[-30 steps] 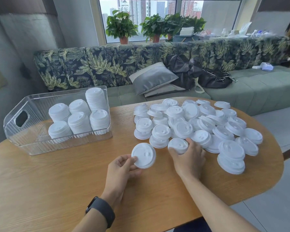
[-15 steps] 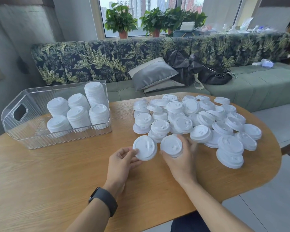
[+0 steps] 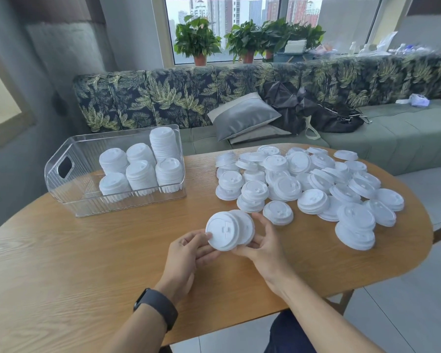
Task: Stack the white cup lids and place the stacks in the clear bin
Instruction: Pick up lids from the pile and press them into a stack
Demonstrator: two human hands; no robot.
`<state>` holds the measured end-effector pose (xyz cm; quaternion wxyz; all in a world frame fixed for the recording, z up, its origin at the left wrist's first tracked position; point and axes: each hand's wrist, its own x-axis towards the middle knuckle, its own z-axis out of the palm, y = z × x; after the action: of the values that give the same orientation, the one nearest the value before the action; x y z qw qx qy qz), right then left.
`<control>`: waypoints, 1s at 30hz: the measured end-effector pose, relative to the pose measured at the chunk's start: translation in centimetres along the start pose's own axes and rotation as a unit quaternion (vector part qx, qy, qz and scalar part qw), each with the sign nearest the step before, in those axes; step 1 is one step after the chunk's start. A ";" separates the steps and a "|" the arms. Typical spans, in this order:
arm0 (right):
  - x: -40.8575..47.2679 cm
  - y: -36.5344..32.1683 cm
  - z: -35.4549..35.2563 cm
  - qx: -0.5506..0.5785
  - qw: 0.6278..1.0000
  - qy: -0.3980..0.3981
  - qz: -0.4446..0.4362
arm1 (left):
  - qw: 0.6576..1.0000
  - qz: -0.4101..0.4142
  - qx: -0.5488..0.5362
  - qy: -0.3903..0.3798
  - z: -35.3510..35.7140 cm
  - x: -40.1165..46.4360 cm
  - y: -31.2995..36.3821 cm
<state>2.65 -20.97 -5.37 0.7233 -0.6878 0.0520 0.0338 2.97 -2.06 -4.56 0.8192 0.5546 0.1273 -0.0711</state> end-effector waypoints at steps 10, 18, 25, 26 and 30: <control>-1.0 -0.6 0.0 0.080 0.995 -0.049 0.042 | 1.000 0.010 -0.005 0.015 -0.1 -0.6 -0.1; -1.0 -1.1 0.0 0.153 0.984 -0.060 0.066 | 1.000 0.025 -0.001 0.018 0.1 -0.7 -0.4; -0.9 -0.9 -0.1 0.154 0.983 -0.070 0.065 | 0.999 0.030 0.015 0.018 0.2 -0.9 -0.4; -0.9 -0.9 -0.2 0.154 0.983 -0.073 0.066 | 0.999 0.032 0.015 0.018 0.3 -0.9 -0.4; -1.0 -0.9 -0.2 0.144 0.984 -0.085 0.057 | 0.999 0.035 0.011 0.013 0.4 -1.1 -0.2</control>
<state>1.81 -21.21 -4.38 0.8136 -0.5667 0.0337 0.1257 1.90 -2.55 -4.29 0.8132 0.5687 0.1178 -0.0363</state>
